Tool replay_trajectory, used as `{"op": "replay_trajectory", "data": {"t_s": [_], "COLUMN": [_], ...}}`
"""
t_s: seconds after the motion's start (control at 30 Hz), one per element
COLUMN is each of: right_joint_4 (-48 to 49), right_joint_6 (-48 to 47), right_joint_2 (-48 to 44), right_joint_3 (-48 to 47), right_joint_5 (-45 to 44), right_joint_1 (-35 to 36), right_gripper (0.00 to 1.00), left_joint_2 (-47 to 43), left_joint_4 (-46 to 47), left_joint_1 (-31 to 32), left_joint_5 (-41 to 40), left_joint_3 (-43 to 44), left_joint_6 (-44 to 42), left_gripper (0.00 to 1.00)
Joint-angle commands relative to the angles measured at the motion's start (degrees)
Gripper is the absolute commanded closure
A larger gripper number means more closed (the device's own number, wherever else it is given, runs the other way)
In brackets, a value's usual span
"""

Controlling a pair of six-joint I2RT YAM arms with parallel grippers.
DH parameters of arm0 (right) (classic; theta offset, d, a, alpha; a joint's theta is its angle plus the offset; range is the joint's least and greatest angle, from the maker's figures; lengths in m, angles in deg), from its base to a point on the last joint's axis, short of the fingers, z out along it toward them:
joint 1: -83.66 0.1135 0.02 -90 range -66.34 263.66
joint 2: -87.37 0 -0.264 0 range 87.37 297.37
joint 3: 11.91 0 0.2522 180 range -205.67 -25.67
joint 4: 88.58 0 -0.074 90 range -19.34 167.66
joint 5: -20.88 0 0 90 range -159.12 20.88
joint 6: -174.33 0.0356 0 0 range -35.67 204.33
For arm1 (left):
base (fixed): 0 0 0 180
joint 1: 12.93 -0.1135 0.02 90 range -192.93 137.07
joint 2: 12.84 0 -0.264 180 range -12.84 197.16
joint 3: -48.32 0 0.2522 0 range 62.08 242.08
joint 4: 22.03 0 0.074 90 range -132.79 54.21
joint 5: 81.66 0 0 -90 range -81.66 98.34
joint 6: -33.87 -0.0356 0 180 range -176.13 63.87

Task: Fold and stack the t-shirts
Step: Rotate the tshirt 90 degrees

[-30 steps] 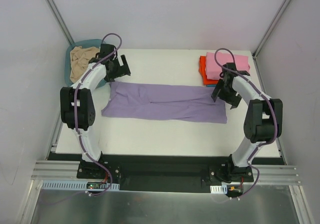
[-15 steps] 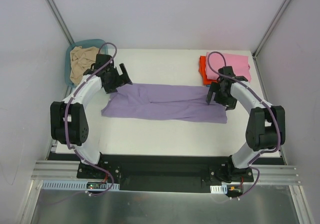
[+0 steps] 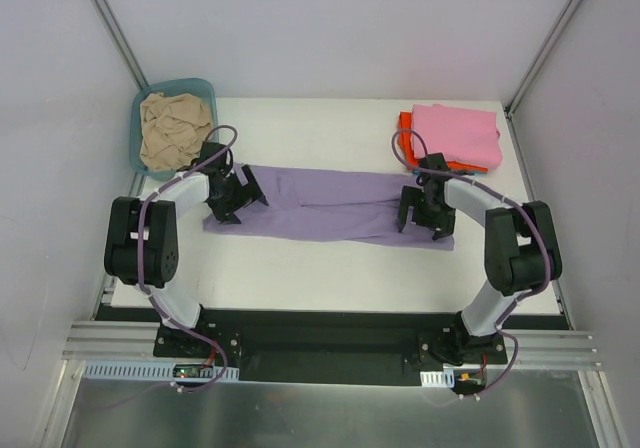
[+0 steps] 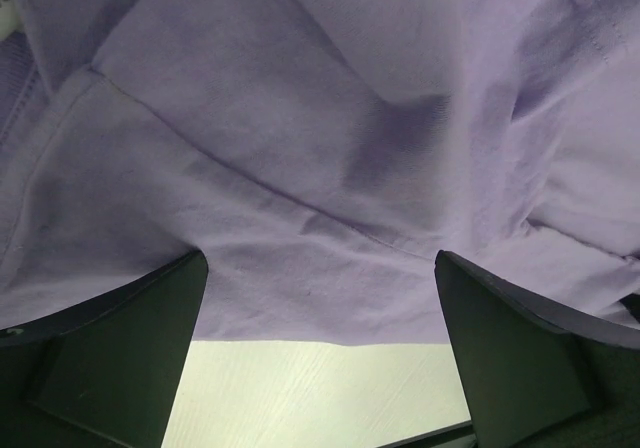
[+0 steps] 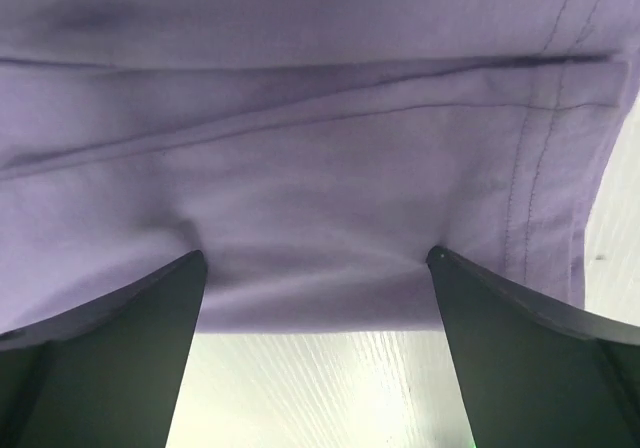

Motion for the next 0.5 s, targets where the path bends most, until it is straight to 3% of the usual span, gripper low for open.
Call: {"op": "replay_trajectory", "data": {"t_s": [0.0, 0.2, 0.3, 0.33, 0.47], "right_joint_4": [-2.9, -6.5, -8.8, -9.4, -15.3], "right_joint_6": [2.3, 5.0, 8.4, 9.1, 7.9], "right_joint_2": [-4.4, -12.9, -18.7, -20.5, -27.1], "right_joint_3": [6.7, 17.3, 21.0, 21.0, 16.5], "right_joint_5": [3.5, 12.4, 13.6, 14.5, 13.9], "right_joint_1": [-0.1, 3.5, 11.4, 17.6, 30.3], "right_gripper": [0.0, 0.01, 0.03, 0.03, 0.03], "left_joint_2": [-0.3, -2.8, -0.2, 2.1, 7.6], "left_joint_4": [1.3, 1.3, 1.4, 1.4, 2.0], "left_joint_1": [-0.7, -1.6, -1.7, -1.7, -1.8], "left_joint_5": [-1.3, -6.2, -7.5, -6.9, -5.4], "left_joint_3": [-3.5, -4.5, -1.1, 0.1, 7.8], "left_joint_6": [1.6, 0.6, 0.8, 0.7, 1.0], "left_gripper": [0.01, 0.01, 0.01, 0.01, 0.01]}}
